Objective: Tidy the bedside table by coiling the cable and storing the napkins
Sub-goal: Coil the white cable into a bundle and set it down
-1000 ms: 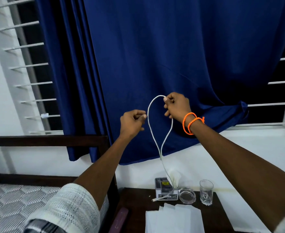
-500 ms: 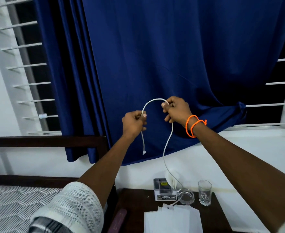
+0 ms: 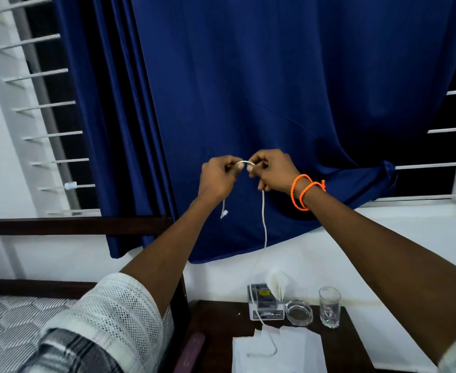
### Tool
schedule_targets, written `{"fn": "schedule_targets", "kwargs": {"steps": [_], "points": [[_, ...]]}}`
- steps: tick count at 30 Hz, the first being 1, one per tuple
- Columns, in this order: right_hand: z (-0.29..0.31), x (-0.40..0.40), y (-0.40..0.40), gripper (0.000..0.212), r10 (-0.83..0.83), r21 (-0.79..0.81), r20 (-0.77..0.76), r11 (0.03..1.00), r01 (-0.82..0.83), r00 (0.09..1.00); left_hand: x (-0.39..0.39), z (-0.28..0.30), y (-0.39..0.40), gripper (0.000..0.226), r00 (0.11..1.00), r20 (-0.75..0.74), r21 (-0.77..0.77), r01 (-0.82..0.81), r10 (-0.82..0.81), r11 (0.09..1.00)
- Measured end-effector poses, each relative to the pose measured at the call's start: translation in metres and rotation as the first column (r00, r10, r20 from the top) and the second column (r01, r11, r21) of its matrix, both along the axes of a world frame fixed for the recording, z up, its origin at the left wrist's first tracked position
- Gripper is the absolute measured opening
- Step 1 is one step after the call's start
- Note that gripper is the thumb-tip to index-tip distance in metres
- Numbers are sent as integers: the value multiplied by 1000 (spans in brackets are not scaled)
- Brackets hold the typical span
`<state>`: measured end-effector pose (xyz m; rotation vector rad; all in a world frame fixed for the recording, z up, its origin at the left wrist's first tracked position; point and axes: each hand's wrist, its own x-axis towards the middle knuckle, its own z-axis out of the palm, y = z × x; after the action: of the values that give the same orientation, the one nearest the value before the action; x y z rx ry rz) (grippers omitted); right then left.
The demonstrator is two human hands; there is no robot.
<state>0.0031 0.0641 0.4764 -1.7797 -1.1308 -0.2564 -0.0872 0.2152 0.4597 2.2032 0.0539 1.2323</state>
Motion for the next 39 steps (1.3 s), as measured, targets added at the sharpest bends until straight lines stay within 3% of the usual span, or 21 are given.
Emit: {"fn": "schedule_targets", "kwargs": {"steps": [7,12,14,19,26,32,35,39], "points": [[12,4,1,8,-94,136,-72,985,103,993,-6,-22,7,11,999,-33,-137,12,-17,991],[12,2,-3,6,-72,36,-22,997,73,997,-10,-23,6,14,981,63,-384,194,-184,903],[11,-2,-3,15,-37,-11,7,999,37,999,-10,-15,5,14,983,65,-358,184,-172,915],[13,-6,5,8,-59,1,35,998,59,998,-12,1,7,14,986,86,-285,165,-146,944],[16,6,8,17,-49,173,-269,980,98,962,-20,-20,20,10,981,19,-388,183,-191,903],[3,8,7,5,-95,-41,-184,995,89,978,-19,-16,21,16,981,59,-404,195,-187,894],[2,0,11,10,5,-23,-219,1000,-10,976,-14,-8,16,13,986,27,-323,163,-163,932],[6,-10,14,6,62,55,-195,997,-53,979,-12,-7,12,15,978,32,-349,202,-204,915]]}}
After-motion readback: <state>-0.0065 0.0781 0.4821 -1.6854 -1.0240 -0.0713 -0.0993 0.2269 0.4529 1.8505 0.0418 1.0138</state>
